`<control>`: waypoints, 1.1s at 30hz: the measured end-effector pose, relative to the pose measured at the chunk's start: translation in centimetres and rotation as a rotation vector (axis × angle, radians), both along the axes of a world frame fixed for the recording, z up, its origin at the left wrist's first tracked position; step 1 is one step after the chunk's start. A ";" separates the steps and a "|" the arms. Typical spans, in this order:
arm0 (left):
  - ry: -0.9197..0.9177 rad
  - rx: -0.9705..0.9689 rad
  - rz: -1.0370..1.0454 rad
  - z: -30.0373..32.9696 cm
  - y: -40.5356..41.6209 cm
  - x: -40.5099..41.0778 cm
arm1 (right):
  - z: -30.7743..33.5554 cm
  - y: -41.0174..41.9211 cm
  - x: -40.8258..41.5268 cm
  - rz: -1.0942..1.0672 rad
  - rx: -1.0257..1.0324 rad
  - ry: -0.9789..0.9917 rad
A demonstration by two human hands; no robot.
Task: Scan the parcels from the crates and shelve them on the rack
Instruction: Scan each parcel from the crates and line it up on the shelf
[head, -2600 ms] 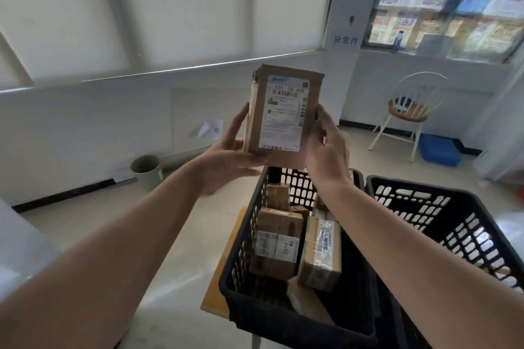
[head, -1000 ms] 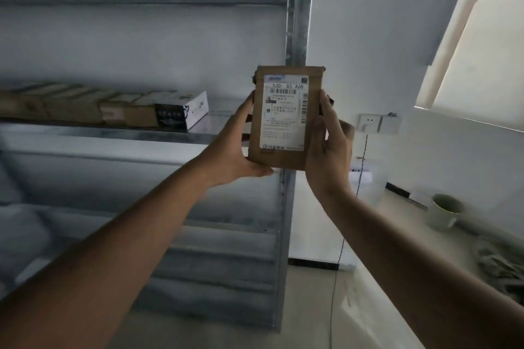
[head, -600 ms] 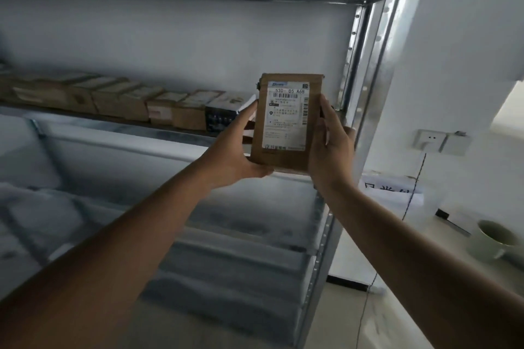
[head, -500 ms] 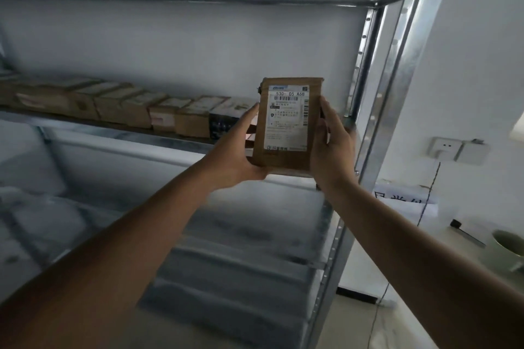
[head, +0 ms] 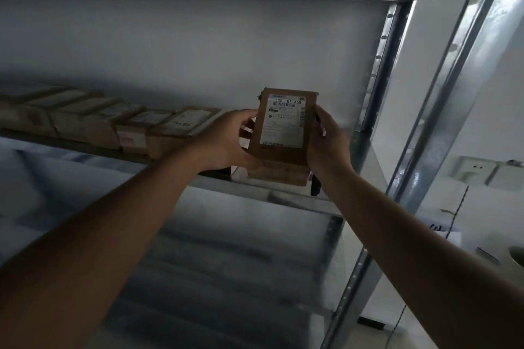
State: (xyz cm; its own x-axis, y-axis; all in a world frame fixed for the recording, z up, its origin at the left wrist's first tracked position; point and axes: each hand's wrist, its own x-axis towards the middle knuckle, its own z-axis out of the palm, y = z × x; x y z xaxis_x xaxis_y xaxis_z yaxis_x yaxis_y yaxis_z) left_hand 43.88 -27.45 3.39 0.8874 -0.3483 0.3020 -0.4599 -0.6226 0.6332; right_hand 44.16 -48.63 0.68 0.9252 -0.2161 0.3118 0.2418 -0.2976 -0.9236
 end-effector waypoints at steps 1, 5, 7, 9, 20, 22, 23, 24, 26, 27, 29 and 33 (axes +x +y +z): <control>0.007 0.014 -0.008 0.1 0.2 0.7 | 0.0 0.1 0.6 0.004 -0.005 0.006; 0.039 0.064 -0.027 0.4 1.2 3.0 | -0.3 0.5 2.9 -0.021 -0.024 0.098; 0.078 0.083 -0.033 0.2 1.8 4.0 | -0.3 0.7 3.8 -0.023 -0.058 0.155; 0.113 0.110 -0.062 0.2 2.2 4.8 | -0.2 0.9 4.2 -0.026 -0.091 0.196; 0.123 0.353 -0.126 0.4 4.0 8.6 | -0.7 1.7 6.0 -0.056 -0.144 0.340; 0.104 0.389 -0.129 0.6 4.0 8.6 | -0.7 2.2 6.1 -0.071 -0.159 0.365; 0.087 0.409 -0.136 0.7 4.0 8.5 | -0.7 2.4 6.1 -0.078 -0.160 0.370; 0.067 0.435 -0.146 0.9 4.0 8.5 | -0.8 2.6 6.1 -0.084 -0.169 0.374; 0.024 0.506 -0.151 1.1 3.9 8.4 | -0.7 2.9 6.1 -0.109 -0.199 0.380; 0.010 0.547 -0.145 1.3 3.9 8.3 | -0.6 2.9 6.2 -0.121 -0.214 0.382; 0.003 0.604 -0.136 1.5 3.8 8.2 | -0.6 3.1 6.1 -0.140 -0.244 0.383; -0.005 0.630 -0.156 1.5 3.9 8.4 | -0.7 3.5 5.4 -0.190 -0.303 0.339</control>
